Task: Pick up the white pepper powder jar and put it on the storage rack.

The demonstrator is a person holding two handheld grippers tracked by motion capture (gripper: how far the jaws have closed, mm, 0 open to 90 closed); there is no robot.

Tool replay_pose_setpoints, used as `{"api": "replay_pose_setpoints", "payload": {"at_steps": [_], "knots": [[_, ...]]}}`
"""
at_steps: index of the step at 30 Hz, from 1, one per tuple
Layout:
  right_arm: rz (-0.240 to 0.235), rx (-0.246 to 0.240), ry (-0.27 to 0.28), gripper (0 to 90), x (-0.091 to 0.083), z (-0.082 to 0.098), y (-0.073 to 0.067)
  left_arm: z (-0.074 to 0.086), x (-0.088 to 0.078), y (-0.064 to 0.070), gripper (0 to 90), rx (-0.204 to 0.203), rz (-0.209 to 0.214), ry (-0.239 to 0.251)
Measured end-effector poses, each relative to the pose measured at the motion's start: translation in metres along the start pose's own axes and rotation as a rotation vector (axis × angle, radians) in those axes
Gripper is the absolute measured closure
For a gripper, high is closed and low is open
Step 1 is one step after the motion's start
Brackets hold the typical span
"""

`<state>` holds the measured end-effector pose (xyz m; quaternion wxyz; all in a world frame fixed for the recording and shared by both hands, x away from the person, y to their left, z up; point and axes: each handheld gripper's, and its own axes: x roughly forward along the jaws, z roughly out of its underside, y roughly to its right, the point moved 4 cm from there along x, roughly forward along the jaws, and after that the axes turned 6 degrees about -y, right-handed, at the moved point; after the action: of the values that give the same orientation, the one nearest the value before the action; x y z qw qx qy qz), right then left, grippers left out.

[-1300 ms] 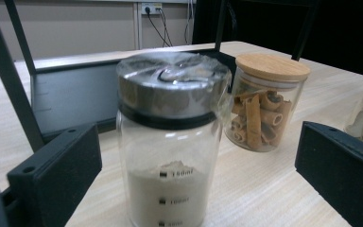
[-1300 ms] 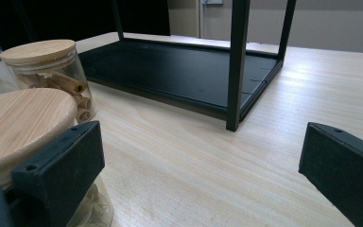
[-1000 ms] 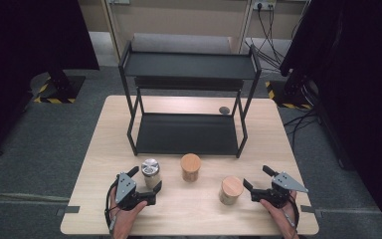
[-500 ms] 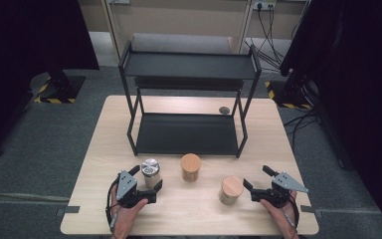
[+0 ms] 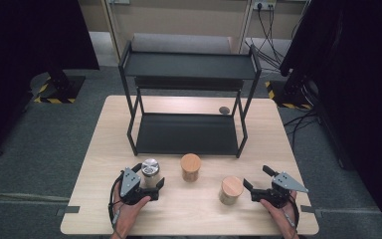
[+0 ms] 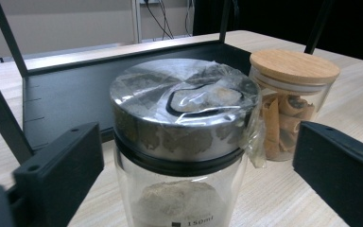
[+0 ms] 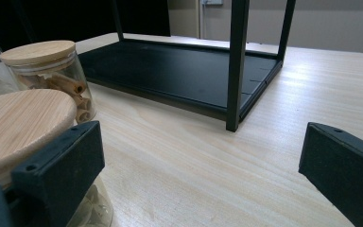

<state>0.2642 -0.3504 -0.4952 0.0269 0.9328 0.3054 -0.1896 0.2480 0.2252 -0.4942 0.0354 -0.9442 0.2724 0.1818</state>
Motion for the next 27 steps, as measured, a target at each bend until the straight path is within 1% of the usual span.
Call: {"api": "replay_pose_setpoints", "payload": {"at_steps": [6, 7, 12, 14, 15, 20, 24, 27], "knots": [[-0.001, 0.000, 0.000, 1.1, 0.0000, 0.0000, 0.0002, -0.0012, 0.0015, 0.0004, 11.6, 0.006, -0.016, -0.019], [-0.001, 0.000, 0.000, 1.1, 0.0000, 0.0000, 0.0001, -0.0013, 0.0021, 0.0004, 13.4, 0.010, -0.023, -0.028], [-0.001, 0.000, 0.000, 1.2, 0.0000, 0.0000, 0.0002, -0.0015, 0.0025, 0.0009, 26.1, 0.027, -0.033, -0.043], [-0.001, 0.000, 0.000, 1.2, 0.0000, 0.0000, 0.0002, -0.0015, 0.0021, -0.0001, 29.7, 0.023, -0.034, -0.042], [-0.001, -0.001, 0.000, 1.1, 0.0000, 0.0000, 0.0001, -0.0011, 0.0020, -0.0010, 30.3, 0.019, -0.030, -0.039], [-0.001, 0.001, 0.000, 1.2, 0.0001, -0.0001, 0.0002, -0.0002, 0.0019, 0.0006, 30.7, 0.019, -0.037, -0.035], [-0.002, 0.002, 0.000, 1.1, 0.0001, 0.0000, 0.0005, -0.0009, 0.0021, 0.0050, 30.8, 0.039, -0.049, -0.031], [-0.004, 0.002, 0.000, 1.1, 0.0001, 0.0000, 0.0007, -0.0021, 0.0025, 0.0059, 30.8, 0.042, -0.046, -0.026]]}}
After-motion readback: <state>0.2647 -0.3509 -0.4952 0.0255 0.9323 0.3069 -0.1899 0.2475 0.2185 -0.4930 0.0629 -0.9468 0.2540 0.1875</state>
